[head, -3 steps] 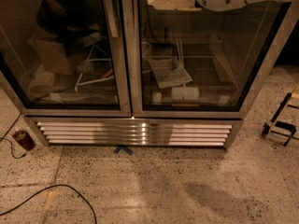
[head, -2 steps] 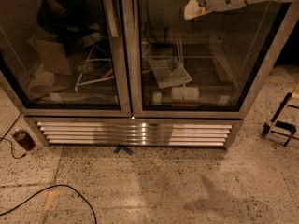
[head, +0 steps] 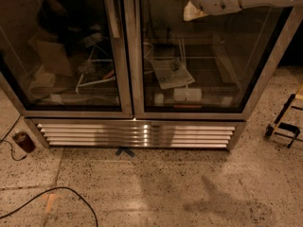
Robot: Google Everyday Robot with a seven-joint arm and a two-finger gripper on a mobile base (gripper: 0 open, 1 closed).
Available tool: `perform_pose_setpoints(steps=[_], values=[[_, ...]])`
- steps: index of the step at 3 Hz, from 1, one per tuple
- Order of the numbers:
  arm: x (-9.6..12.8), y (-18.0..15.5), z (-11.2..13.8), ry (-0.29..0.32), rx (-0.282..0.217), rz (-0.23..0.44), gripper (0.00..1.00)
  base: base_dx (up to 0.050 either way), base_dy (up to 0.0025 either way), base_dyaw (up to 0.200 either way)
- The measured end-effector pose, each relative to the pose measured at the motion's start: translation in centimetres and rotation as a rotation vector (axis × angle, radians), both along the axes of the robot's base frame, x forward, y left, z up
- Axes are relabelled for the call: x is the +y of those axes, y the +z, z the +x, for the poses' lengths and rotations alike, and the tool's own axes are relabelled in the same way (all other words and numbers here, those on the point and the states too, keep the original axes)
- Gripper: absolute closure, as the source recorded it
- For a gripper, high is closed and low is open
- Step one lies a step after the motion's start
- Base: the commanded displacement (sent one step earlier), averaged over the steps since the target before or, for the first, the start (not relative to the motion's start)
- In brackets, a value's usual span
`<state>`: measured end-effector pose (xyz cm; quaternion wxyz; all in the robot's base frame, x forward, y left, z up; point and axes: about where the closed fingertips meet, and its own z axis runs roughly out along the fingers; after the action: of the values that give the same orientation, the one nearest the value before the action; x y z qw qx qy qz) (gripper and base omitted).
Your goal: Pick orange can from middle drawer and place on counter
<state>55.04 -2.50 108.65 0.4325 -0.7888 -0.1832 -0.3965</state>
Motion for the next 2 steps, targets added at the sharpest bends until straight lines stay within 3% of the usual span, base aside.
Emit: perform_pose_setpoints(steps=[2], values=[[1.7,-2.1,2.8,-0.023,-0.061,-0.016,0.00,0.000,0.00000,0.000]])
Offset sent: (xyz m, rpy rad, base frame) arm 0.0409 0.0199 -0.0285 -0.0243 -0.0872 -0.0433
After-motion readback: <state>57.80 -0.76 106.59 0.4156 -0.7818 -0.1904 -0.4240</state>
